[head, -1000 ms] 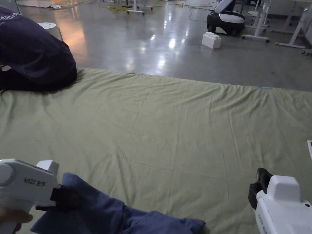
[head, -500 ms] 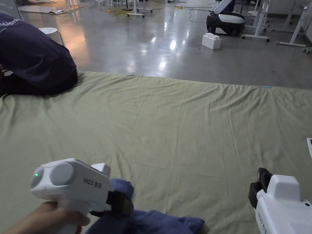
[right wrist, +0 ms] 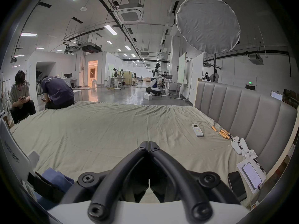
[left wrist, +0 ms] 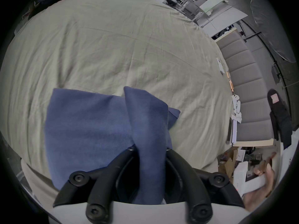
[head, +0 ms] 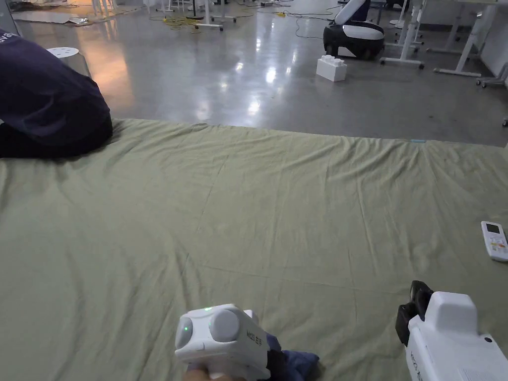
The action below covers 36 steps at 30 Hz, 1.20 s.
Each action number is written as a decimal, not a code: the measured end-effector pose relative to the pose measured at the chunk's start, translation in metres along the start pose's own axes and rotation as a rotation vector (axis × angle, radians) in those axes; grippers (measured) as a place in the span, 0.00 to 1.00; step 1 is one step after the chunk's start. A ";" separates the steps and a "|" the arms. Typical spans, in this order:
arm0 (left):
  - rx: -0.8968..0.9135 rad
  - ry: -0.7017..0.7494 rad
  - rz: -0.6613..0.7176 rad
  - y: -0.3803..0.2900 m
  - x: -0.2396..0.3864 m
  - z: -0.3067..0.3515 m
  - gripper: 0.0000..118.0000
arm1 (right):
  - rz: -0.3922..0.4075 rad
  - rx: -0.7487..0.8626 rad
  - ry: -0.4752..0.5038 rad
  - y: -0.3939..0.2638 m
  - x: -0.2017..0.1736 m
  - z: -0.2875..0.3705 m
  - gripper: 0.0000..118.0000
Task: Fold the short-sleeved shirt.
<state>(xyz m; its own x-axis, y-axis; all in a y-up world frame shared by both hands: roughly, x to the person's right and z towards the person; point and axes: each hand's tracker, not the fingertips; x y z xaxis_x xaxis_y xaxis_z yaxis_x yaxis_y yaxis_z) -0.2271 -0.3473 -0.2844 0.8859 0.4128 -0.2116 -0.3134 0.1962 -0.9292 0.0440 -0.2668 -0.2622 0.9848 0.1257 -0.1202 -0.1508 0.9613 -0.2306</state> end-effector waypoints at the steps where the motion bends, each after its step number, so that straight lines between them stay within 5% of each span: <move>1: 0.003 -0.006 0.006 0.000 -0.002 -0.003 0.21 | 0.000 0.000 -0.004 0.000 0.001 0.000 0.00; 5: 0.019 -0.100 0.002 -0.006 -0.002 0.007 0.47 | -0.005 -0.006 -0.011 -0.002 0.006 0.000 0.00; 12: 0.124 -0.198 -0.006 -0.013 -0.015 0.066 0.51 | -0.003 -0.006 -0.010 -0.001 0.006 0.001 0.00; 15: 0.155 -0.185 -0.008 -0.021 -0.012 0.069 0.43 | -0.004 -0.008 -0.005 -0.001 0.004 0.000 0.00; 17: 0.169 -0.155 -0.032 -0.023 -0.010 0.058 0.19 | -0.007 -0.011 -0.001 -0.002 0.003 -0.001 0.00; 21: 0.090 -0.203 -0.015 -0.029 -0.005 0.023 0.11 | -0.004 -0.015 0.005 -0.001 0.000 -0.001 0.00; 31: 0.085 -0.134 -0.156 -0.049 -0.001 -0.039 0.07 | -0.006 -0.034 0.002 -0.008 0.001 -0.002 0.00; 36: 0.210 -0.207 -0.239 -0.044 -0.003 -0.002 0.07 | -0.002 -0.016 0.004 -0.002 0.002 0.002 0.00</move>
<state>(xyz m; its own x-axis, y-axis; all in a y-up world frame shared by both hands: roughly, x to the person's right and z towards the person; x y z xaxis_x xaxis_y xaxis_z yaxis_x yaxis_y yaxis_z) -0.2158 -0.3588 -0.2431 0.8614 0.5001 0.0891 -0.1887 0.4779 -0.8579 0.0459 -0.2680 -0.2600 0.9847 0.1223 -0.1239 -0.1500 0.9575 -0.2465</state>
